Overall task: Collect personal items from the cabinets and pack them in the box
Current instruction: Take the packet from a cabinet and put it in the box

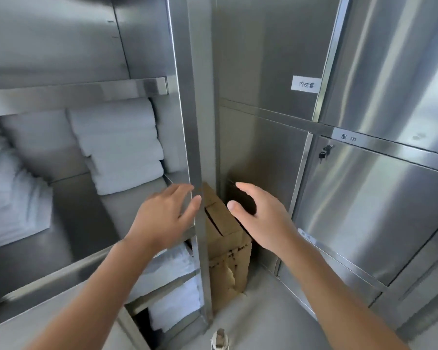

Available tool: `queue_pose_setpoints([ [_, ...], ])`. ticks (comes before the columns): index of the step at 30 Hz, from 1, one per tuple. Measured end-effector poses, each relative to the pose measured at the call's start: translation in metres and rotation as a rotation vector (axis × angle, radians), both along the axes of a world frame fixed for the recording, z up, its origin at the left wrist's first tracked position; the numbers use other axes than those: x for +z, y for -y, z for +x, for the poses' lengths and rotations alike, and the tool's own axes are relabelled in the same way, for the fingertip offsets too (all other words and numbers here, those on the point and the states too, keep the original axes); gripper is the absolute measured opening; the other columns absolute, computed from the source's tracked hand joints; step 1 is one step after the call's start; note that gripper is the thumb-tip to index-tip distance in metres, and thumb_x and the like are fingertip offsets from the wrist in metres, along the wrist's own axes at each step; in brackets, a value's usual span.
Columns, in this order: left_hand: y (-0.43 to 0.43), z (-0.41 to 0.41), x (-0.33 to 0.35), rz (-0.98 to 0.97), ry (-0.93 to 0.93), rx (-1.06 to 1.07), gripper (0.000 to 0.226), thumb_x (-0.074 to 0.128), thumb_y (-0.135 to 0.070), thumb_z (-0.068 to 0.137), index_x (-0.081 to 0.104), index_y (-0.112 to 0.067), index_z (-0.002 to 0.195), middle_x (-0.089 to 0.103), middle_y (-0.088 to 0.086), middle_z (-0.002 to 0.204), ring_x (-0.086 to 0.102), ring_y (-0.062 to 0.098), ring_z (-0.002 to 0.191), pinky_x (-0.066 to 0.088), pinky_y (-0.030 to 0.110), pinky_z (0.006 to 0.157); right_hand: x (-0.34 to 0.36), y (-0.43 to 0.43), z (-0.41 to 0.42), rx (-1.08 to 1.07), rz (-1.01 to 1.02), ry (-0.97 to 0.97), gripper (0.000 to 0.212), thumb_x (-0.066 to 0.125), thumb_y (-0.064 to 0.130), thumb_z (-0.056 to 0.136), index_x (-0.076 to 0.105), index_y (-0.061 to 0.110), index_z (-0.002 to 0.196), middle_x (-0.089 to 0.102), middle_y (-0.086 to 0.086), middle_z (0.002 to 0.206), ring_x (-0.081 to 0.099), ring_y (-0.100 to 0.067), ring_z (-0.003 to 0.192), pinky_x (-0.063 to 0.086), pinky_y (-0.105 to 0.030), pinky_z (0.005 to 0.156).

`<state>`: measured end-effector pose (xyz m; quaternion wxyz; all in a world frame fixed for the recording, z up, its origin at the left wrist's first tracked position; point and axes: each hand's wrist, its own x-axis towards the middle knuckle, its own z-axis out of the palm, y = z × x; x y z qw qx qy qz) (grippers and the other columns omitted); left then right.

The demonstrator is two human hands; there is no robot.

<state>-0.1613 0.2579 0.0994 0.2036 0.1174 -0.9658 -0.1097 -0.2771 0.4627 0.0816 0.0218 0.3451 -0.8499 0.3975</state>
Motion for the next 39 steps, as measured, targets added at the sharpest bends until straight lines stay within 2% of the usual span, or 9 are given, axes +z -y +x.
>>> queue_pose_setpoints([
  [7, 0.017, 0.066, 0.018, -0.089, -0.024, 0.285, 0.04, 0.041, -0.048, 0.1, 0.056, -0.022, 0.126, 0.064, -0.002, 0.121, 0.061, 0.025, 0.104, 0.042, 0.034, 0.087, 0.016, 0.072, 0.004, 0.328, -0.001, -0.041, 0.068, 0.046, 0.068, 0.095, 0.039, 0.035, 0.154, 0.047, 0.014, 0.156, 0.042, -0.009, 0.144, 0.034, -0.029, 0.109],
  [11, 0.037, 0.138, 0.042, -0.144, -0.058, 0.498, 0.045, 0.035, -0.053, 0.099, 0.055, -0.025, 0.128, 0.063, -0.004, 0.124, 0.061, 0.026, 0.105, 0.043, 0.036, 0.086, 0.039, 0.123, 0.049, 0.504, -0.04, -0.075, 0.067, 0.049, 0.065, 0.097, 0.039, 0.034, 0.155, 0.045, 0.015, 0.157, 0.04, -0.007, 0.145, 0.035, -0.031, 0.114],
  [14, 0.045, 0.19, 0.058, -0.165, -0.078, 0.61, 0.049, 0.031, -0.055, 0.098, 0.055, -0.025, 0.127, 0.063, -0.004, 0.125, 0.061, 0.024, 0.107, 0.044, 0.038, 0.089, 0.054, 0.155, 0.09, 0.613, -0.079, -0.073, 0.064, 0.051, 0.064, 0.095, 0.043, 0.035, 0.152, 0.048, 0.017, 0.153, 0.041, -0.003, 0.142, 0.035, -0.027, 0.109],
  [18, 0.05, 0.248, 0.069, -0.195, -0.101, 0.726, 0.042, 0.036, -0.052, 0.099, 0.056, -0.025, 0.126, 0.063, -0.005, 0.124, 0.061, 0.023, 0.106, 0.045, 0.036, 0.087, 0.067, 0.188, 0.143, 0.755, -0.095, -0.091, 0.075, 0.046, 0.071, 0.087, 0.046, 0.033, 0.151, 0.05, 0.016, 0.153, 0.044, -0.005, 0.141, 0.037, -0.029, 0.113],
  [21, 0.05, 0.279, 0.074, -0.204, -0.097, 0.781, 0.045, 0.033, -0.054, 0.099, 0.054, -0.026, 0.127, 0.062, -0.007, 0.123, 0.061, 0.021, 0.105, 0.045, 0.036, 0.089, 0.073, 0.2, 0.17, 0.796, -0.12, -0.081, 0.08, 0.041, 0.076, 0.082, 0.047, 0.034, 0.15, 0.052, 0.017, 0.152, 0.046, -0.005, 0.14, 0.039, -0.037, 0.116],
  [27, 0.049, 0.294, 0.085, -0.229, -0.096, 0.791, 0.048, 0.031, -0.055, 0.099, 0.054, -0.024, 0.129, 0.062, -0.005, 0.124, 0.062, 0.021, 0.105, 0.044, 0.034, 0.09, 0.078, 0.199, 0.189, 0.809, -0.115, -0.114, 0.079, 0.04, 0.076, 0.082, 0.046, 0.035, 0.15, 0.052, 0.017, 0.151, 0.046, -0.005, 0.14, 0.04, -0.036, 0.114],
  [33, 0.053, 0.285, 0.119, -0.283, -0.132, 0.746, 0.049, 0.031, -0.055, 0.099, 0.053, -0.024, 0.129, 0.061, -0.005, 0.125, 0.06, 0.021, 0.108, 0.045, 0.036, 0.09, 0.114, 0.193, 0.177, 0.771, -0.147, -0.21, 0.064, 0.053, 0.059, 0.096, 0.046, 0.028, 0.152, 0.052, 0.012, 0.152, 0.047, -0.009, 0.14, 0.038, -0.029, 0.112],
  [36, 0.051, 0.277, 0.146, -0.314, -0.183, 0.723, 0.048, 0.032, -0.054, 0.099, 0.053, -0.024, 0.13, 0.06, -0.005, 0.128, 0.059, 0.022, 0.11, 0.045, 0.038, 0.091, 0.142, 0.19, 0.172, 0.754, -0.204, -0.236, 0.062, 0.054, 0.057, 0.097, 0.046, 0.029, 0.151, 0.052, 0.011, 0.153, 0.046, -0.01, 0.141, 0.04, -0.033, 0.114],
  [39, 0.049, 0.272, 0.167, -0.328, -0.255, 0.708, 0.045, 0.033, -0.054, 0.099, 0.055, -0.026, 0.126, 0.062, -0.006, 0.122, 0.06, 0.022, 0.105, 0.042, 0.034, 0.084, 0.164, 0.188, 0.168, 0.737, -0.247, -0.29, 0.06, 0.055, 0.056, 0.098, 0.046, 0.03, 0.151, 0.052, 0.011, 0.153, 0.046, -0.01, 0.141, 0.039, -0.032, 0.112],
])
